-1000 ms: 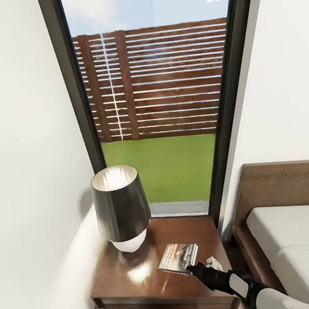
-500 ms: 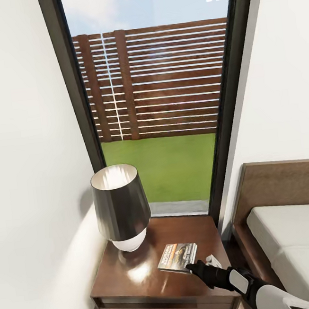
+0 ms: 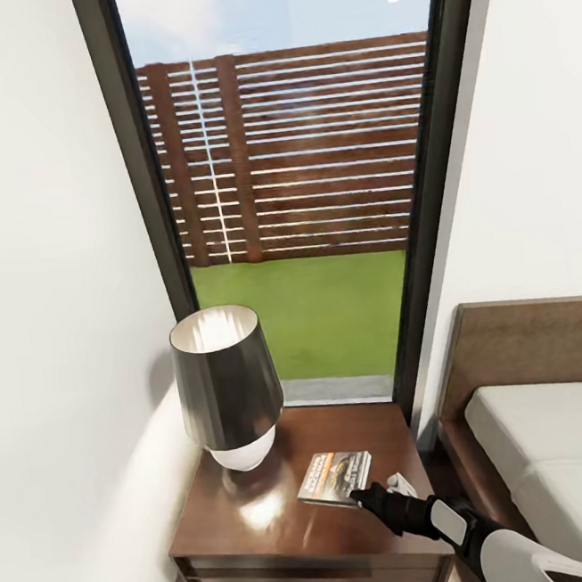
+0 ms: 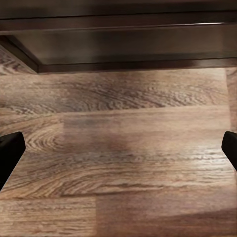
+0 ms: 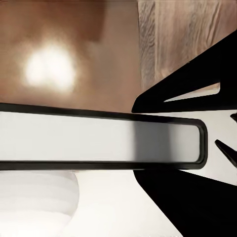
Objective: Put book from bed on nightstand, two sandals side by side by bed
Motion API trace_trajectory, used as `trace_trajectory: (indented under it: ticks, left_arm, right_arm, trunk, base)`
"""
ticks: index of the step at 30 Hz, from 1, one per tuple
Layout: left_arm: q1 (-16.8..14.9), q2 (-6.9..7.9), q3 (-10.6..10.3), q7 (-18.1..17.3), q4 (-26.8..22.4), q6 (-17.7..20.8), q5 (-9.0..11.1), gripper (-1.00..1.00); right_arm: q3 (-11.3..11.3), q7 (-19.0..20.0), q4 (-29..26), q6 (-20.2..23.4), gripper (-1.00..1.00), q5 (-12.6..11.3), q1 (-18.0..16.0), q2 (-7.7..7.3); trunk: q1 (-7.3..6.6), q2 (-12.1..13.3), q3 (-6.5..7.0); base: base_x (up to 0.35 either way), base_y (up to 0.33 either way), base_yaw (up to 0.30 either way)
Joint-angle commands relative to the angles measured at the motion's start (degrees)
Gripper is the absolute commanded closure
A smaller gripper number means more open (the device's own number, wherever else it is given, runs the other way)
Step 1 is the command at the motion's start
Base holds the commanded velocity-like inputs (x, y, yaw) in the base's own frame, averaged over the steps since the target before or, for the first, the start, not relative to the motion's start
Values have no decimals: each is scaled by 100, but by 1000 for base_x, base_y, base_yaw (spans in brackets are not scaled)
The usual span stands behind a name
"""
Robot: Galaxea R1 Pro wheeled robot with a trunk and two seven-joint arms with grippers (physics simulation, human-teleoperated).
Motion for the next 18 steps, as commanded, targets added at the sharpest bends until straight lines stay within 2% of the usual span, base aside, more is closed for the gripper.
trace_trajectory:
  ticks: [1,7,18]
  left_arm:
    - [-3,0,-49,30,-2,-15,24,-100]
    - [-1,0,-49,31,-2,-15,24,-100]
    - [0,0,-50,31,-1,-15,24,-100]
  right_arm:
    - [-48,-25,-8,49,100,1,-8,1]
    - [-54,-236,-10,51,100,-8,-28,-1]
    - [-55,-317,-10,51,100,-12,-32,-3]
  trunk:
    - [-1,-2,-5]
    - [-1,-2,-5]
    - [241,-444,-203]
  base:
    - [0,0,0]
    - [0,0,0]
    - [0,0,0]
